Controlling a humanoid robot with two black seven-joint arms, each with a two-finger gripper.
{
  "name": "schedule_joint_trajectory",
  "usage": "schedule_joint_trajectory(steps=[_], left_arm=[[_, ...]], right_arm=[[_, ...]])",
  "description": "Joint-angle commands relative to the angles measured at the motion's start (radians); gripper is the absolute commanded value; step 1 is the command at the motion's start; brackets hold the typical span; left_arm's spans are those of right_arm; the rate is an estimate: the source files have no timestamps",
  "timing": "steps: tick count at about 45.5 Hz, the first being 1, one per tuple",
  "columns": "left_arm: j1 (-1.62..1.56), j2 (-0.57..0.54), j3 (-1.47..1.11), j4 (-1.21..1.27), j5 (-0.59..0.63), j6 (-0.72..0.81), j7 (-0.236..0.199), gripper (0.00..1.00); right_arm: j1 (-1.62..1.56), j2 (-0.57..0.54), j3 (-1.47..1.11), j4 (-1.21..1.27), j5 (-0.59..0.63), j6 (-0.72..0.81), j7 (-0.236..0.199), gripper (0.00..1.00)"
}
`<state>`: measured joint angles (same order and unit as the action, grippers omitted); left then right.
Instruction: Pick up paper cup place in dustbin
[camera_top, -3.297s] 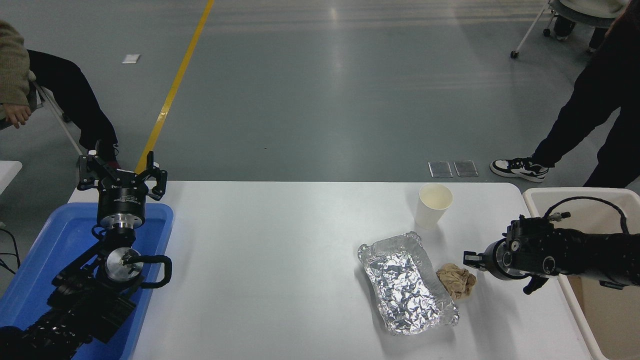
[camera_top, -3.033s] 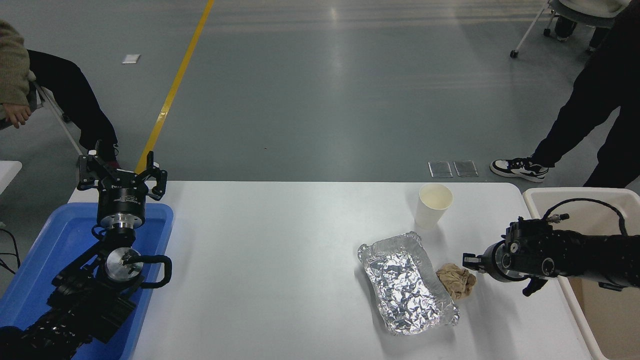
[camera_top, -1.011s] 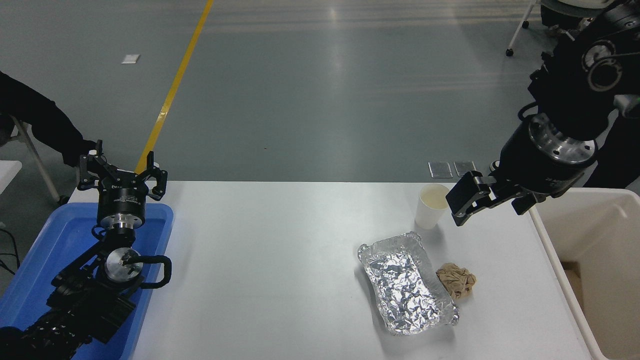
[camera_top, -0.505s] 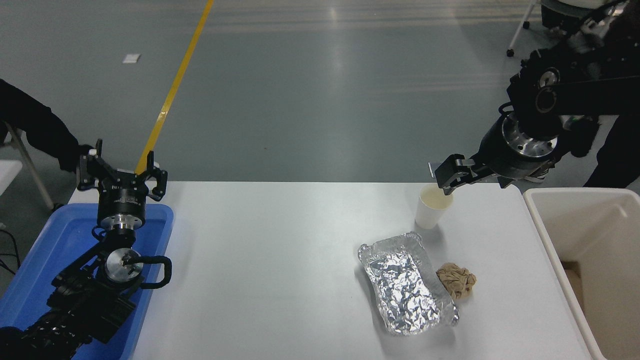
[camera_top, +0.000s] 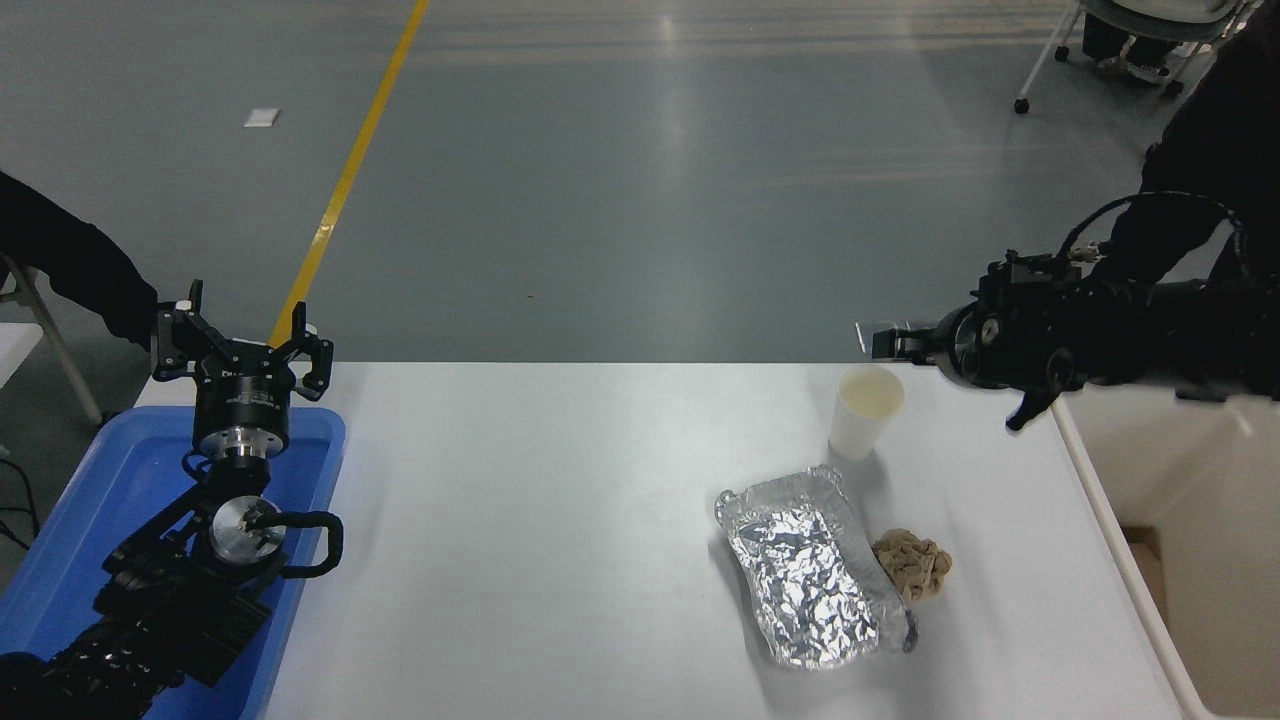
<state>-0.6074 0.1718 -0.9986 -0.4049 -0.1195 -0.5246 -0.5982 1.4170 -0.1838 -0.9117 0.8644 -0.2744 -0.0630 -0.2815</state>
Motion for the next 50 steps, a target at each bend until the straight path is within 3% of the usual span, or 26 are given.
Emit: schedule_joint_trajectory(steps=[1, 7, 11, 16, 19, 20, 22, 23, 25, 27, 50], left_arm=[[0.000, 0.000, 0.000, 0.000, 0.000, 0.000, 0.000, 0.99], [0.000, 0.000, 0.000, 0.000, 0.000, 0.000, 0.000, 0.99], [0.000, 0.000, 0.000, 0.000, 0.000, 0.000, 0.000, 0.99], [0.000, 0.000, 0.000, 0.000, 0.000, 0.000, 0.000, 0.99], [0.000, 0.000, 0.000, 0.000, 0.000, 0.000, 0.000, 0.99], [0.000, 0.000, 0.000, 0.000, 0.000, 0.000, 0.000, 0.99], [0.000, 0.000, 0.000, 0.000, 0.001, 0.000, 0.000, 0.99], [0.000, 0.000, 0.000, 0.000, 0.000, 0.000, 0.000, 0.99], [0.000, 0.000, 0.000, 0.000, 0.001, 0.000, 0.000, 0.99], [0.000, 0.000, 0.000, 0.000, 0.000, 0.000, 0.000, 0.99], [0.000, 0.000, 0.000, 0.000, 0.001, 0.000, 0.002, 0.99]], right_arm=[[-0.150, 0.044, 0.060, -0.120, -0.011, -0.054, -0.018, 0.98], [-0.187, 0.052, 0.079, -0.156, -0.011, -0.066, -0.018, 0.96], [-0.197, 0.053, 0.089, -0.156, -0.011, -0.070, -0.019, 0.87], [-0.210, 0.053, 0.100, -0.156, -0.011, -0.070, -0.021, 0.60], [-0.214, 0.053, 0.117, -0.154, -0.011, -0.070, -0.028, 0.48], [-0.217, 0.053, 0.123, -0.153, -0.011, -0.070, -0.033, 0.41], [-0.220, 0.055, 0.132, -0.157, -0.011, -0.070, -0.041, 0.17], [-0.222, 0.055, 0.137, -0.157, -0.011, -0.070, -0.042, 0.11], [-0.222, 0.058, 0.143, -0.156, -0.011, -0.070, -0.045, 0.08], [-0.222, 0.058, 0.151, -0.159, -0.011, -0.074, -0.047, 0.00], [-0.098, 0.053, 0.133, -0.055, -0.008, -0.064, -0.051, 0.00]])
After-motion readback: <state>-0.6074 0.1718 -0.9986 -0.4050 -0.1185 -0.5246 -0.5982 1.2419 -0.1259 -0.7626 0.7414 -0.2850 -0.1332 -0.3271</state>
